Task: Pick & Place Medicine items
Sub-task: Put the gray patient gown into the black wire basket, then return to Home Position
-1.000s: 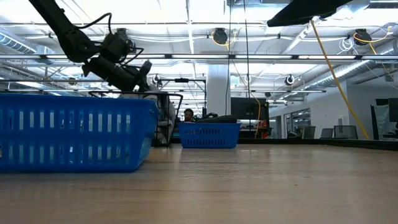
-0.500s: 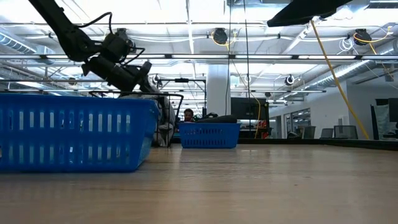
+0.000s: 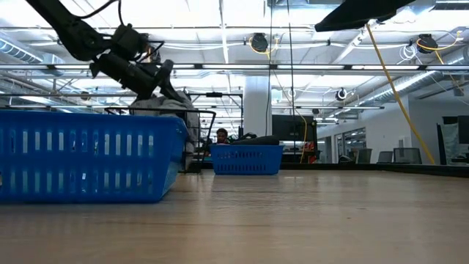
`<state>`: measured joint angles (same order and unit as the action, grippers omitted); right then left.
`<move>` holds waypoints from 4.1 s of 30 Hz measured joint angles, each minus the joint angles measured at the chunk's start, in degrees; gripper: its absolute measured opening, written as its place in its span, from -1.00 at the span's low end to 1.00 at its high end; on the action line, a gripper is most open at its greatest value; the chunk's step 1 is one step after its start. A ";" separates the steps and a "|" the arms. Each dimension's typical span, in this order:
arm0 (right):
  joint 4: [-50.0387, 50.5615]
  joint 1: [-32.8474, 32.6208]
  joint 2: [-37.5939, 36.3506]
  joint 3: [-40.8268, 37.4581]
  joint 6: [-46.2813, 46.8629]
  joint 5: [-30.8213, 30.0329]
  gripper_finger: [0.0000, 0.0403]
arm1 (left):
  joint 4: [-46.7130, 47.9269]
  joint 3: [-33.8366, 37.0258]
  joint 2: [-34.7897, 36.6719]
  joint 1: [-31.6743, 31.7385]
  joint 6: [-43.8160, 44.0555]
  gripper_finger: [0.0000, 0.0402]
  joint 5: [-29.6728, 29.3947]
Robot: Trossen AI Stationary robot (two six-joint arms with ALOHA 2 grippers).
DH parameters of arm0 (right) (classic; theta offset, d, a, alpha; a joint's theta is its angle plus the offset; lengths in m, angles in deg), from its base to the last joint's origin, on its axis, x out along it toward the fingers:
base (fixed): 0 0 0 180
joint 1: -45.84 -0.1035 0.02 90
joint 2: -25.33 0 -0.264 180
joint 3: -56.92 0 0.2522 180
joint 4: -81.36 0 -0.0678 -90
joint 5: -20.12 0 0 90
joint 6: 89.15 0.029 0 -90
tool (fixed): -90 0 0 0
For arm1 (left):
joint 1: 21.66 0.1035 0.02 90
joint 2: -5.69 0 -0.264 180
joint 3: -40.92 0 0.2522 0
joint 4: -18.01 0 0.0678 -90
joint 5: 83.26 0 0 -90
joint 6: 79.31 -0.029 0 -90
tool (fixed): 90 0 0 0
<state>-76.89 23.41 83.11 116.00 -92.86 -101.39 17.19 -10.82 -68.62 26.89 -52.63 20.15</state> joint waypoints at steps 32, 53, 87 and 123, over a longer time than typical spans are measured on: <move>-0.02 -0.01 0.00 0.00 0.02 0.02 -0.03 | 7.85 -0.07 1.17 -2.35 -4.28 0.47 -5.91; 0.02 -0.02 0.00 0.00 0.88 0.04 -0.02 | 17.33 -0.07 31.74 -0.42 -5.44 0.57 -3.23; -3.76 8.04 -18.80 -13.23 10.96 0.33 -0.02 | 12.37 31.15 67.54 -29.15 -13.18 0.61 -10.48; -16.17 16.37 -49.23 -40.89 6.29 16.94 -0.02 | 22.54 31.16 67.20 -46.07 -16.02 0.61 -40.91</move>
<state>-93.06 39.78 33.89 75.10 -86.57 -84.45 39.73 20.35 -1.43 -19.18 -68.65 -20.77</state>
